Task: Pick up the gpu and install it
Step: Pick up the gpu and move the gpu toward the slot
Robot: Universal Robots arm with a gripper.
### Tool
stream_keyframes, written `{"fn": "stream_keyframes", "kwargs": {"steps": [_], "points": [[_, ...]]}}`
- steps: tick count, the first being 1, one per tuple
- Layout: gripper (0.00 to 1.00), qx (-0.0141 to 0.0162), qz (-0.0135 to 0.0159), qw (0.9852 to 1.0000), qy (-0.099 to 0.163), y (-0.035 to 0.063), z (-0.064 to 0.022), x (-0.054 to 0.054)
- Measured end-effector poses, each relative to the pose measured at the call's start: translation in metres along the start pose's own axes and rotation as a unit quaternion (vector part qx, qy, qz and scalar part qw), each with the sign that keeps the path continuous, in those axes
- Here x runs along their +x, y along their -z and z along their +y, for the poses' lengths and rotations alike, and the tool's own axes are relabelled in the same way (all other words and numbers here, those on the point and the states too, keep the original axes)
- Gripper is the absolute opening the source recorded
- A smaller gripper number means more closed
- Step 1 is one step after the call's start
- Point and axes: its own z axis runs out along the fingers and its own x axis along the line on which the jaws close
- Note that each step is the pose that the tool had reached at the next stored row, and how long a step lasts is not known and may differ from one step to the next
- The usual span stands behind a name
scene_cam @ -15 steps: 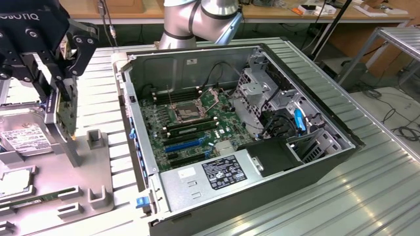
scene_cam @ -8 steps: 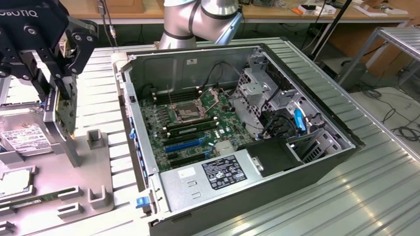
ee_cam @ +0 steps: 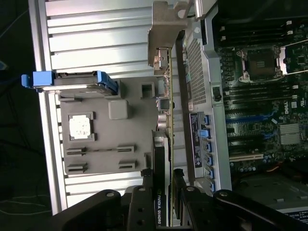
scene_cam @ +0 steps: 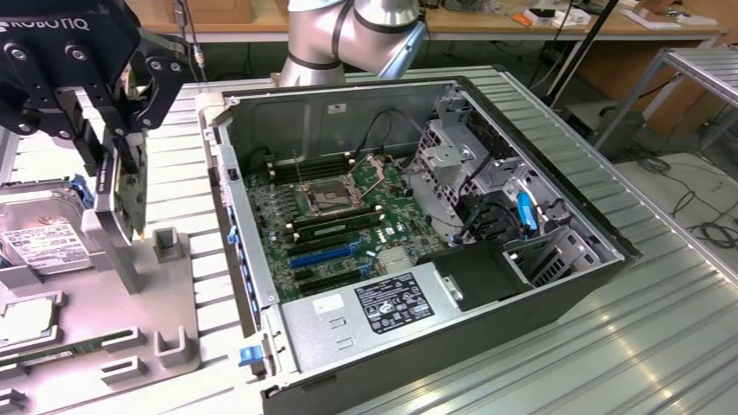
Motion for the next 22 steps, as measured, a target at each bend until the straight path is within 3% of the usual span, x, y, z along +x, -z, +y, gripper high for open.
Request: {"fn": "stream_keyframes", "kwargs": {"steps": [15,18,22], "points": [[0.27,-0.0001,0.0,1.0,0.0,-0.0001,0.0002,-0.001],[0.27,0.0,0.0,1.0,0.0,-0.0003,0.001,-0.01],[0.27,0.0,0.0,1.0,0.0,-0.0004,0.0014,-0.014]]}}
